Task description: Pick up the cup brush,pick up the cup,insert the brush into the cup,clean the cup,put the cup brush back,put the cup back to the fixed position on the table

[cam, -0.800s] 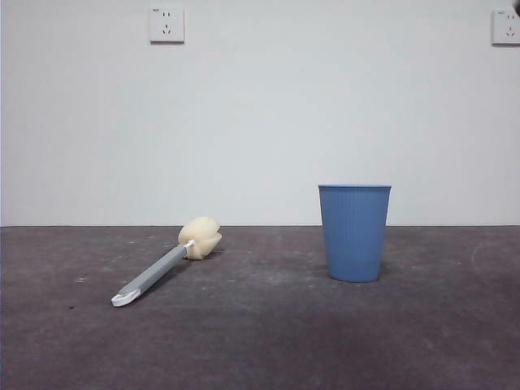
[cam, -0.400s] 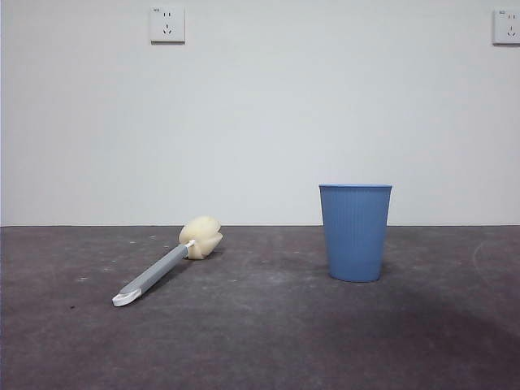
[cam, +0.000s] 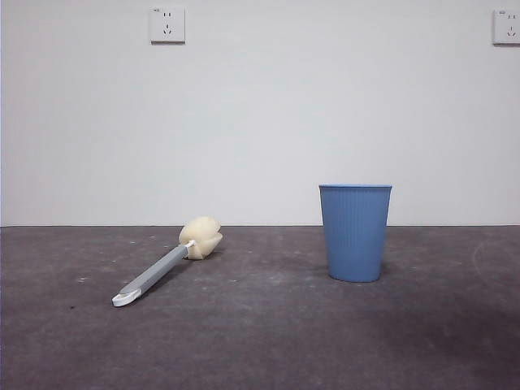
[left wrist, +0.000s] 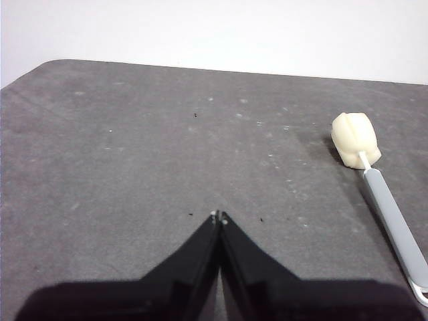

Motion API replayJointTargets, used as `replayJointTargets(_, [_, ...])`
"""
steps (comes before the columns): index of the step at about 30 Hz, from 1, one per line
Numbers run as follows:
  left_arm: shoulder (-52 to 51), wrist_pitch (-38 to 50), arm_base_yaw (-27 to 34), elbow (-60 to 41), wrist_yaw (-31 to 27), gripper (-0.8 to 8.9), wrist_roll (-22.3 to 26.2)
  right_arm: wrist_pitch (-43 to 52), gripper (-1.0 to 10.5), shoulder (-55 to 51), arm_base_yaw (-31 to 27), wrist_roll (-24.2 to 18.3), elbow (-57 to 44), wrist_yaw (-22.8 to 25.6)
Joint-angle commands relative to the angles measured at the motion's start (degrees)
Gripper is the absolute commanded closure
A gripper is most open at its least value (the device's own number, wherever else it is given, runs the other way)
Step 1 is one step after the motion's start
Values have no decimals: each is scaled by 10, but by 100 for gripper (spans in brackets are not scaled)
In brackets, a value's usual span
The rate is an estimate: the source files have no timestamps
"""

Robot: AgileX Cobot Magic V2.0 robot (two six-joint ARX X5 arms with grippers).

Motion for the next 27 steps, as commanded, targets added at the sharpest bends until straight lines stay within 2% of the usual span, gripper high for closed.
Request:
replayJointTargets(1, [-1, 2, 2, -8, 3, 817, -2, 23, 946, -2, 0, 20, -21, 1])
replayJointTargets(10, [-1, 2, 2, -8, 3, 817, -2, 46, 946, -2, 0, 5, -26, 1])
replayJointTargets(14, [-1, 2, 2, -8, 3, 817, -2, 40, 946, -2, 0, 18, -26, 1])
replayJointTargets(27, [-1, 2, 2, -8, 3, 817, -2, 40, 946, -2, 0, 17, -26, 2])
